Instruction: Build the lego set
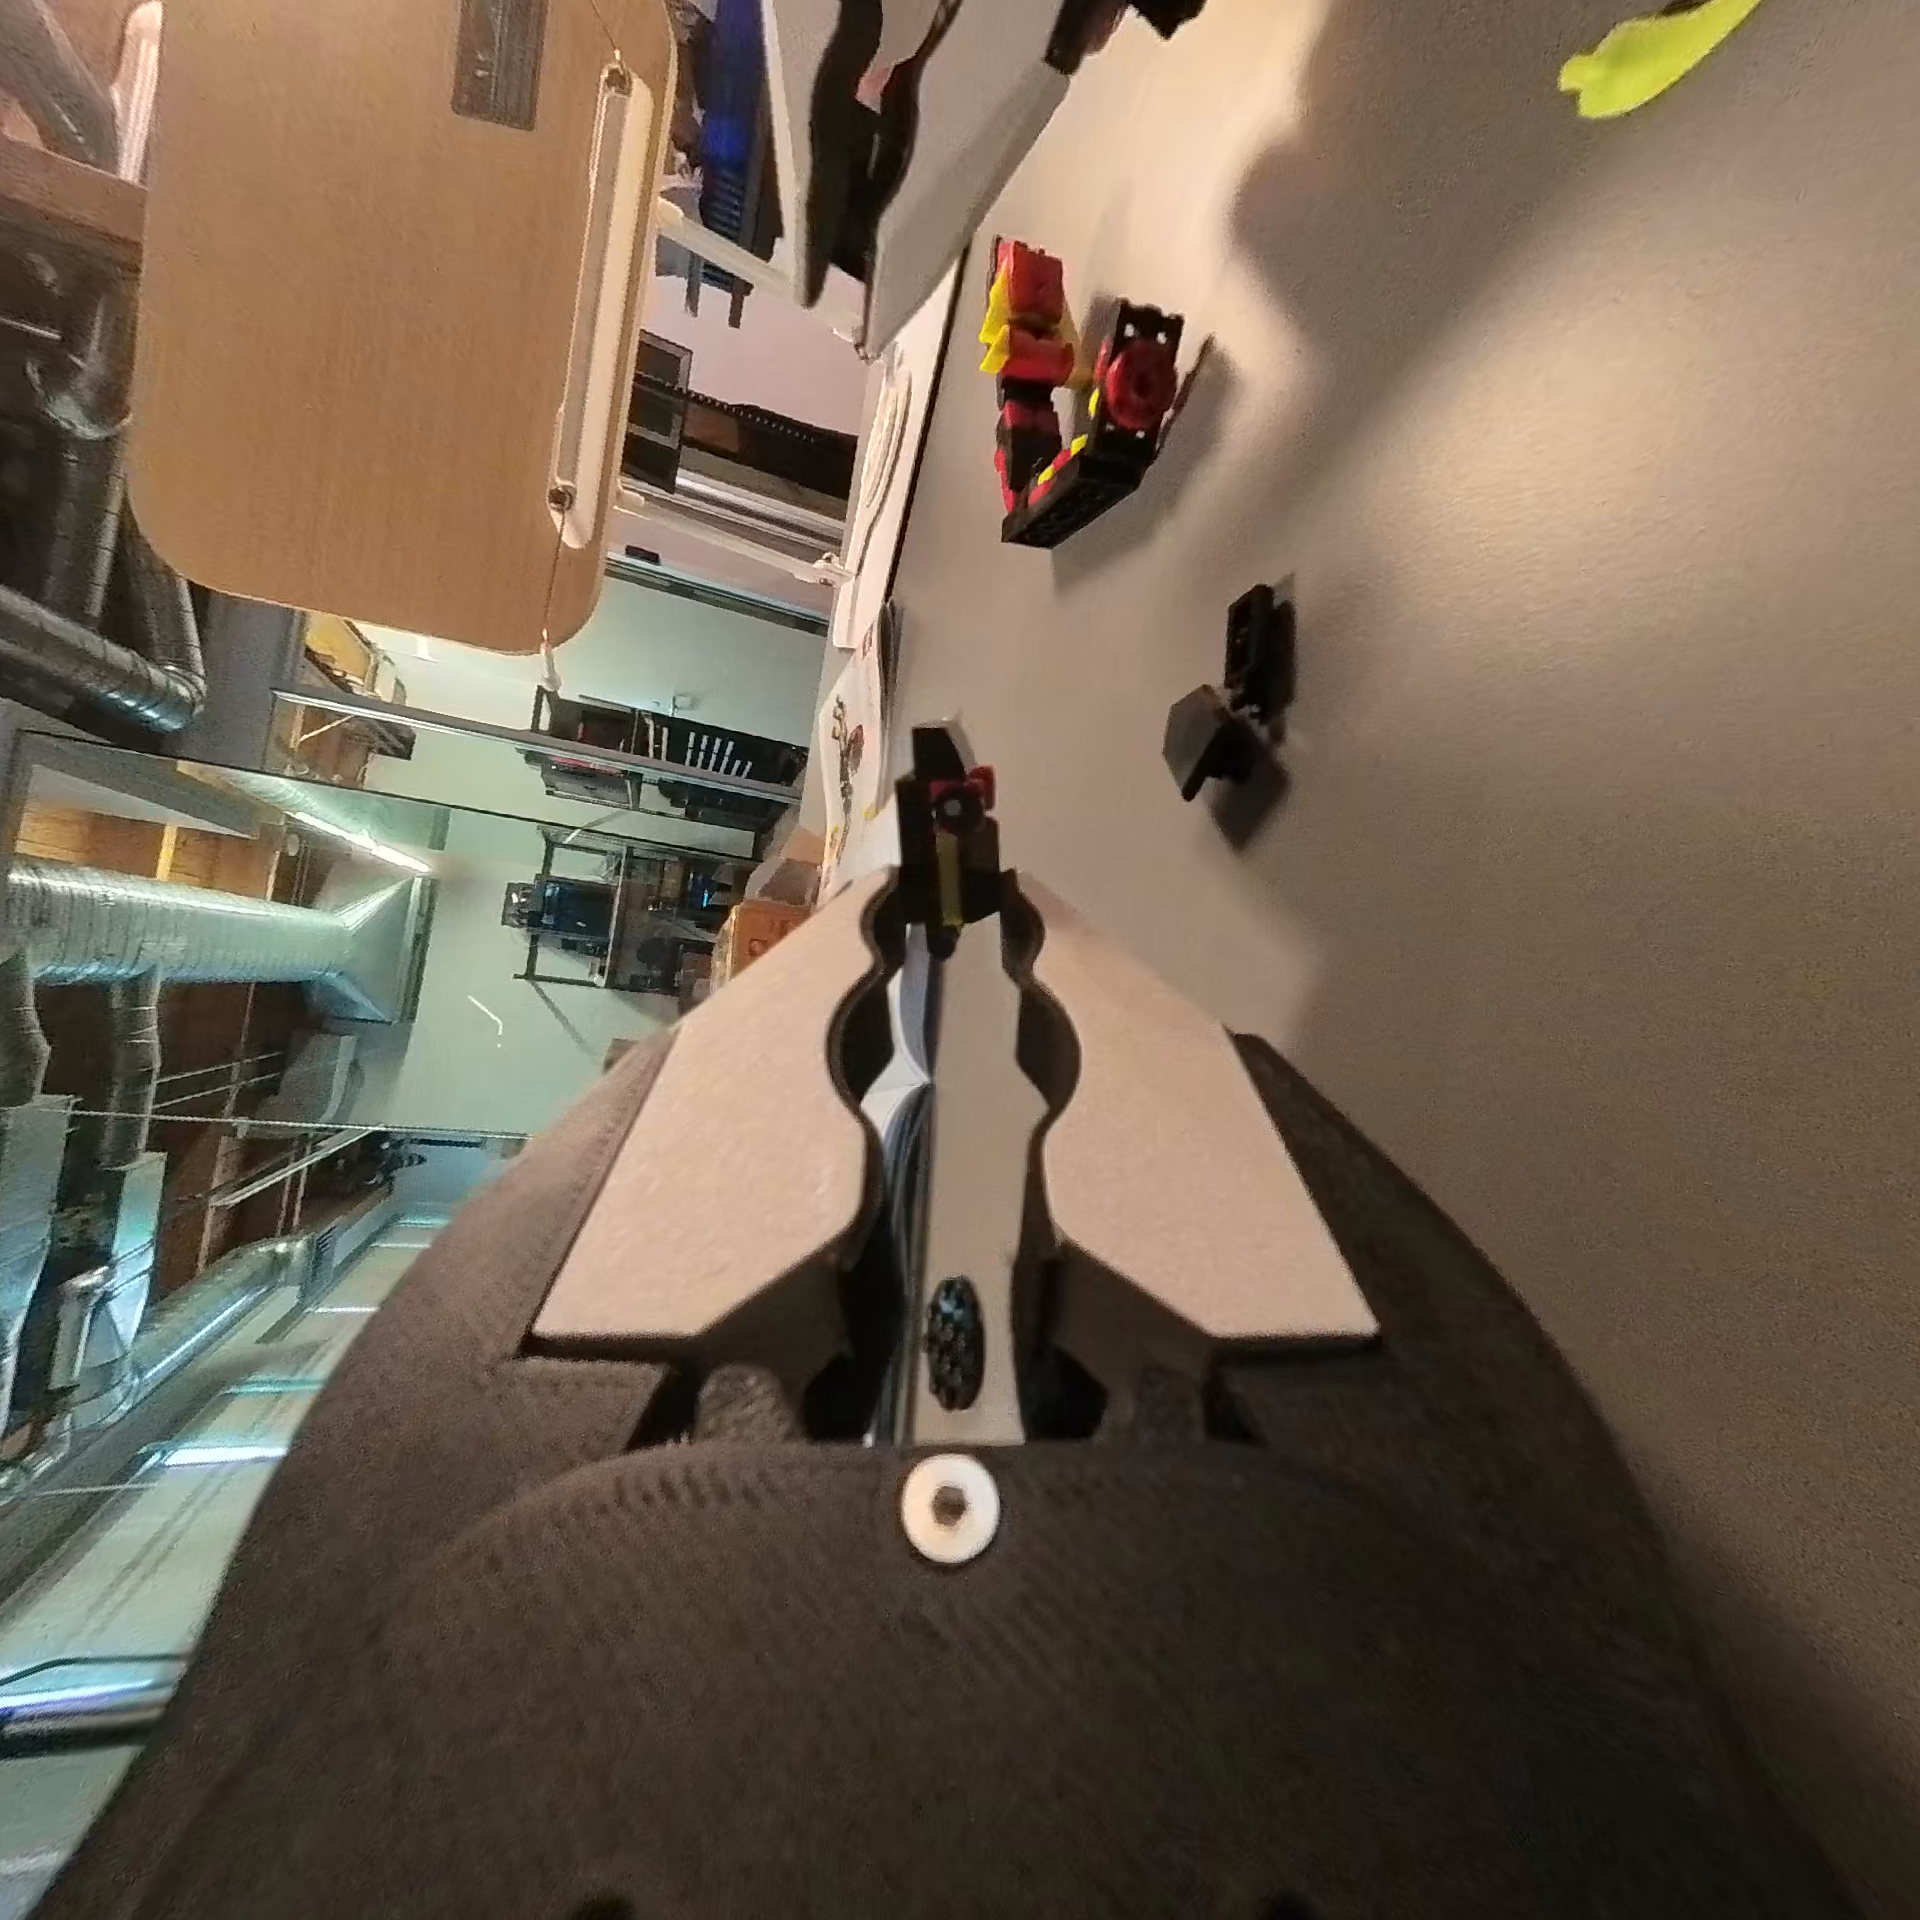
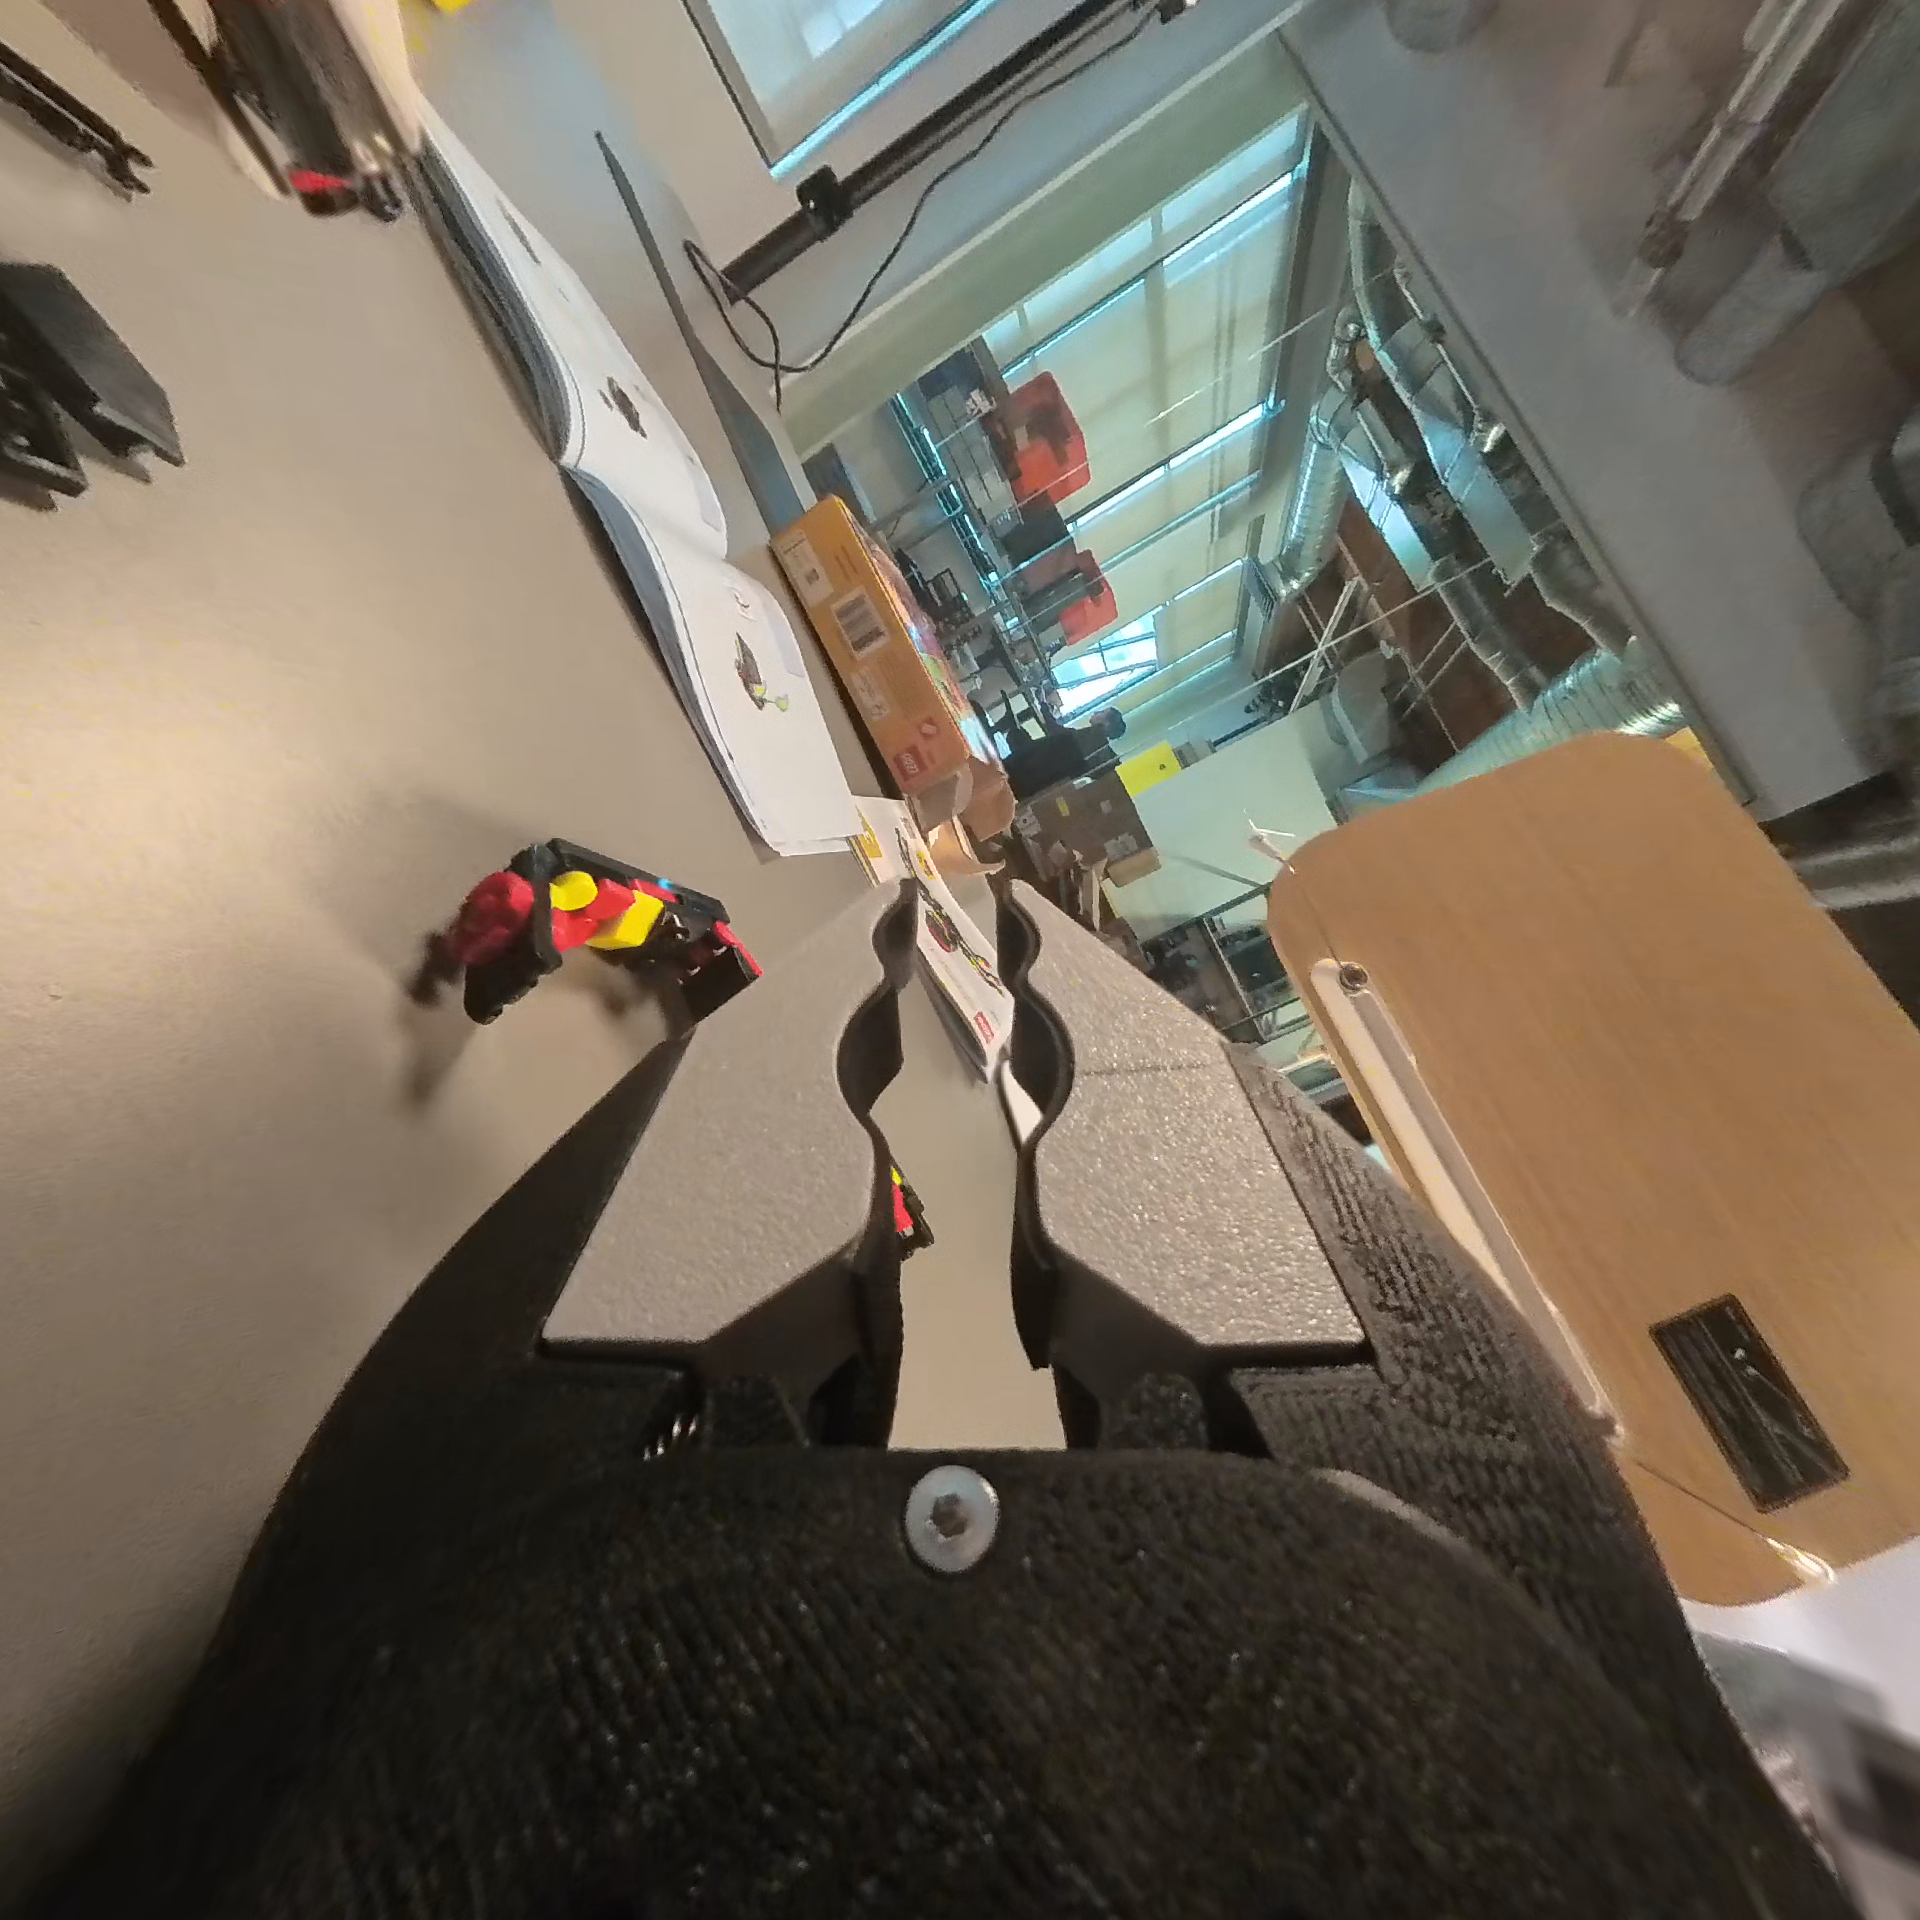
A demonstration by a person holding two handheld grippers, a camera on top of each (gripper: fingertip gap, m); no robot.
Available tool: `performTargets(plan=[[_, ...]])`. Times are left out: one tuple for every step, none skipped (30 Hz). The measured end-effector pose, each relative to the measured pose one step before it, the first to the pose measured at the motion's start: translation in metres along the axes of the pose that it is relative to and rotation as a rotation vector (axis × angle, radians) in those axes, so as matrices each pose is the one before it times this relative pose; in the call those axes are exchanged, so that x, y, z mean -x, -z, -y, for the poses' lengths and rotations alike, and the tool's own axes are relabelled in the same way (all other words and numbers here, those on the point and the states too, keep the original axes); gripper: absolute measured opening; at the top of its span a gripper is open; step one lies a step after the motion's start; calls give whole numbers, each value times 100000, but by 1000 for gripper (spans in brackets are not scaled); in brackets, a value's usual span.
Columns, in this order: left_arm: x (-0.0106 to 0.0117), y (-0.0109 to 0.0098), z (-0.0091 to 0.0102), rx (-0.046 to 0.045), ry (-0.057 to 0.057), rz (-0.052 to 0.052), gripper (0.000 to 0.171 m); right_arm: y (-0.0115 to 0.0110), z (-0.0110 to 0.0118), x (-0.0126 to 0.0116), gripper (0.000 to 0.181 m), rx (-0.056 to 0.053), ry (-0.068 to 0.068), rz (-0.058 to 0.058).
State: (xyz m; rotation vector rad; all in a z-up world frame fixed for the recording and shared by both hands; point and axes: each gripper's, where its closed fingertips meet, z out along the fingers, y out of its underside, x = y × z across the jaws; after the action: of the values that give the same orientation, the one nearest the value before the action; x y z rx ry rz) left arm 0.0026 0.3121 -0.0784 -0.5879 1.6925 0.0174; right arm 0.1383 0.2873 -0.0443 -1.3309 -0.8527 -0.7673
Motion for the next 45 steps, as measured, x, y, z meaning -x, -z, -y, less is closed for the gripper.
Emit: performTargets(plan=[[-100,-16,1,-268,831,-845,17,-19,19,71,13,61,800,133],[-28,-12,-21,-172,743,-408,16,-33,22,86,13,5,833,191],[-4,4,-22,-131,635,-259,16,-13,26,59,13,5,754,123],[-40,9,-25,-53,469,-348,16,-14,18,53,13,-21,537,105],[-12,-10,-39,120,124,-113,16,-3,16,34,13,-24,332,118],[-17,-18,-38,157,-17,-67,16,-1,1,16,12,-14,198,54],[-42,-21,-19,78,25,-199,16,-3,3,6,12,-53,67,17],[-20,-26,-15,106,41,-107,16,4,18,2,12,-86,-41,58],[-22,-29,-39,153,103,-144,16,5,4,11,12,-83,-35,94],[-37,-18,-22,91,163,-255,16,2,18,11,12,-119,-2,78],[-8,-11,-28,70,165,-136,16,10,22,13,12,-143,20,103],[-6,-10,-16,41,177,-83,16,2,27,33,12,-94,84,148],[-3,2,-2,1,211,-75,16,4,13,31,12,-87,140,131],[4,-11,-15,36,143,-32,16,8,35,26,12,-145,121,114],[7,-4,-6,70,-9,38,16,9,26,30,12,-142,75,153],[-4,-8,-6,46,-76,-12,16,2,19,35,12,-99,51,179],[-33,-12,-7,27,-63,-148,16,2,16,21,12,-109,21,160],[-5,-9,-4,32,-88,-21,16,-1,29,28,12,-137,-5,163],[9,0,-8,31,-60,99,16,2,14,32,12,-124,18,175],[-14,-5,-5,-23,81,-91,16,-7,17,30,12,-89,59,150],[-35,-14,-2,-19,139,-220,16,3,18,24,12,-92,77,110],[-3,-2,-18,28,86,-98,16,1,26,16,12,-111,75,119],[-8,-1,1,-11,41,-38,16,11,25,43,11,-105,96,157],[-24,-6,3,-45,24,-93,16,3,18,26,11,-89,130,151],[-24,-4,0,-23,-30,-121,16,2,21,34,11,-81,151,122],[-27,-14,-9,9,-21,-174,16,-6,17,38,11,-59,156,156],[-27,-13,-27,72,38,-178,16,-4,13,42,11,-31,165,191],[-13,-22,-29,81,122,-139,16,-4,13,35,11,-30,169,140],[-5,-8,-5,27,177,-47,16,-5,8,24,11,-54,171,100],[14,8,1,-46,120,11,16,3,24,22,11,-71,134,94],[9,-6,-3,-42,14,40,16,4,15,19,11,-71,83,78],[-9,-8,-8,58,-52,-32,16,6,9,8,11,-57,34,74],[-8,-18,-25,127,-37,6,16,-3,5,10,11,-39,7,75],[12,-21,-17,58,-2,11,16,-3,6,7,12,-40,-15,41],[9,-11,-6,13,64,57,16,-3,3,-3,11,-55,-63,45],[7,-30,-28,101,121,-4,16,0,-5,10,12,-25,-72,64],[-6,-27,-48,185,127,-125,16,-1,5,-1,11,-7,-55,26],[-15,-29,-23,104,79,-86,16,0,-7,4,12,-16,-66,29],[8,-12,-5,2,0,21,16,-8,-7,-3,12,14,-81,34],[-9,-18,0,33,-56,-47,16,-6,-16,1,12,40,-90,-1],[-18,-17,-5,79,-184,-13,16,-7,-5,-20,12,28,-126,-44],[-12,-16,-16,137,-279,46,16,-7,-10,-18,12,32,-117,-85],[-36,-25,-27,269,-234,-116,16,5,-13,-20,12,59,-59,-74],[-26,-36,-55,445,-298,-60,16,-7,-7,1,12,42,-9,7],[2,-12,-32,317,-375,184,16,-4,10,10,12,-37,47,1]])
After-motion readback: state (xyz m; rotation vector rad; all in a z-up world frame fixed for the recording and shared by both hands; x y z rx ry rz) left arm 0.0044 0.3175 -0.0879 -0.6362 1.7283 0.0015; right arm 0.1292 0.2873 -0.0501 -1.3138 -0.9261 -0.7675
